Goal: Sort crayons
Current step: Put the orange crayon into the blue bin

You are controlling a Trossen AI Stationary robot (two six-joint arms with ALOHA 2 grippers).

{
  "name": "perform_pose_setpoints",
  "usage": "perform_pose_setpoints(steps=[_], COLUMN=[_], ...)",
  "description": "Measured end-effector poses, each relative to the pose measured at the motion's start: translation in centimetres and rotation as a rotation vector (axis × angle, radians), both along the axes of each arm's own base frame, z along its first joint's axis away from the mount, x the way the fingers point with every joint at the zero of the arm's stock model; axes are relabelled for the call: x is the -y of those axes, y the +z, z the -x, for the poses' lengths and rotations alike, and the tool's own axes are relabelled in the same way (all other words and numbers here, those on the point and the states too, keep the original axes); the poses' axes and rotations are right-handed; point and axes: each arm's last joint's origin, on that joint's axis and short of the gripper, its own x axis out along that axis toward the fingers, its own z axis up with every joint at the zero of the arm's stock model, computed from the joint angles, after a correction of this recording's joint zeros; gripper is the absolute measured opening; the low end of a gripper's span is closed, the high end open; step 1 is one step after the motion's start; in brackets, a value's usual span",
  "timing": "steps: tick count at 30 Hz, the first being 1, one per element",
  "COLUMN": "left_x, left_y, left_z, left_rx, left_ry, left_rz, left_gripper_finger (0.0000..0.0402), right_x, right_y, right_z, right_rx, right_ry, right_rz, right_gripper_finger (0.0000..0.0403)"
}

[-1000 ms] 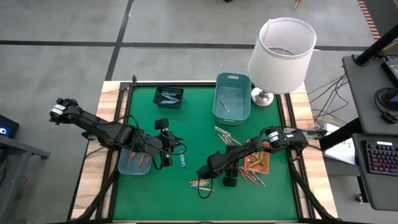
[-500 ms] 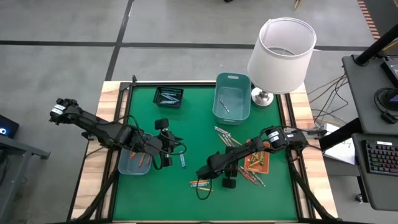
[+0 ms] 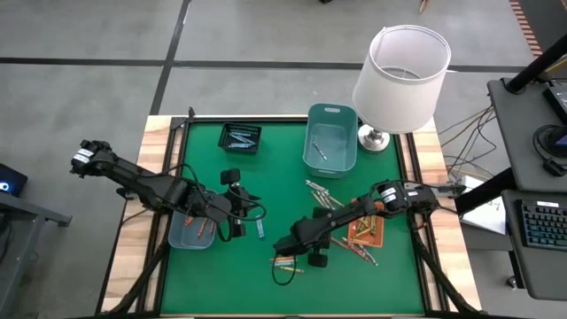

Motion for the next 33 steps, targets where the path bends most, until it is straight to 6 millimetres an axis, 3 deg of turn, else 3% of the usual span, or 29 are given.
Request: perform_pose_setpoints(steps=[12,22,25,33], left_x=[1.3,2.9,3.1,3.2], left_y=[0.2,0.4,0.5,0.6], left_z=[0.3,0.8,0.8,0.7], left_rx=[0.022,0.056,0.063,0.079], left_ry=[-0.058,-0.121,-0.127,-0.130], left_rz=[-0.003,0.011,0.015,0.018], left_gripper_finger=[0.0048,0.0048,0.0048,0.0048], right_x=[0.1,1.2,1.5,2.5], right_y=[6.6,12.3,12.7,11.4], right_z=[-0.9,1.4,2.4,4.5], right_rx=[0.341,0.790,0.913,1.215], right_ry=[0.078,0.045,0.029,-0.027], right_rz=[0.034,0.005,-0.023,-0.092], right_gripper_finger=[0.0008,0.0008,0.0008,0.0008])
